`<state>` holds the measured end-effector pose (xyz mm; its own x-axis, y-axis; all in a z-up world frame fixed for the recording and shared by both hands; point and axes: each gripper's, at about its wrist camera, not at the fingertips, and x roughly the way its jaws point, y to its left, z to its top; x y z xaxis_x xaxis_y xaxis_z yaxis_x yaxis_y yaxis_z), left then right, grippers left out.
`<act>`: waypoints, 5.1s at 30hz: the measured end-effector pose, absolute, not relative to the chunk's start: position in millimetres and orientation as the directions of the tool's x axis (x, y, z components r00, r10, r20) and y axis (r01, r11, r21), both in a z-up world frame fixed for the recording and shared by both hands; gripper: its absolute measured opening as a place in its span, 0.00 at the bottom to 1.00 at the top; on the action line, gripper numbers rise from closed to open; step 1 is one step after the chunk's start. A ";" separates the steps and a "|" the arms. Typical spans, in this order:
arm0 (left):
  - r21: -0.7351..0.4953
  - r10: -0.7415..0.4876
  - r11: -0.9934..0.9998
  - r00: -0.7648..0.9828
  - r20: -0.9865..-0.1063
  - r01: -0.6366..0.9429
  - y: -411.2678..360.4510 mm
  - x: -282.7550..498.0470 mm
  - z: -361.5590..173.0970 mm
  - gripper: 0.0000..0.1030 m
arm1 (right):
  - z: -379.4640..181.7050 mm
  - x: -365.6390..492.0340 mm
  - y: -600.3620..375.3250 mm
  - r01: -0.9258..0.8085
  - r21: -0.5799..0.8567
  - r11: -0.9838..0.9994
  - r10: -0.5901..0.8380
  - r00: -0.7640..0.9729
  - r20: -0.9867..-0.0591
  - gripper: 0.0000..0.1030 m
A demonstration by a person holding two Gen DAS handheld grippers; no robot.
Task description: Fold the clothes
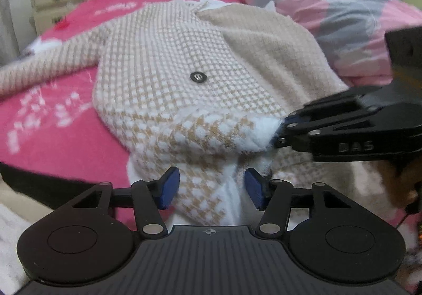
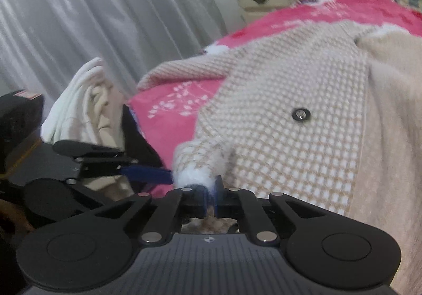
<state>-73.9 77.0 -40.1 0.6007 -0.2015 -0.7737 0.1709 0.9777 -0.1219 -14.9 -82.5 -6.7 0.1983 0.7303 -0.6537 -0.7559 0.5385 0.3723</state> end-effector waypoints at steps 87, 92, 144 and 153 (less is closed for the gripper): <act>-0.387 -0.457 0.888 0.568 -0.685 0.248 123.3 -148.0 -38.5 0.28 | 31.5 -78.7 -62.9 -0.863 0.090 0.497 0.512 0.207 -0.834 0.26; -0.232 -0.299 0.951 0.402 -0.865 0.206 110.1 -129.1 -83.0 0.26 | -11.0 -66.2 -89.8 -0.810 0.064 0.583 0.335 0.168 -0.927 0.34; -0.109 -0.170 0.980 0.411 -0.896 0.167 94.2 -72.7 -32.0 0.26 | 1.6 -73.9 -124.7 -0.699 0.181 0.692 0.489 0.269 -0.830 0.37; -0.105 -0.150 0.983 0.333 -0.931 0.150 92.9 -31.4 -24.3 0.27 | -6.1 -56.5 -121.3 -0.785 0.182 0.591 0.456 0.140 -0.879 0.37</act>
<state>-31.4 92.9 -24.3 0.3332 -0.1497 -0.9309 0.1496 0.9832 -0.1046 -56.5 -121.3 -6.1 0.1398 0.4564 -0.8787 -0.7855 0.5915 0.1822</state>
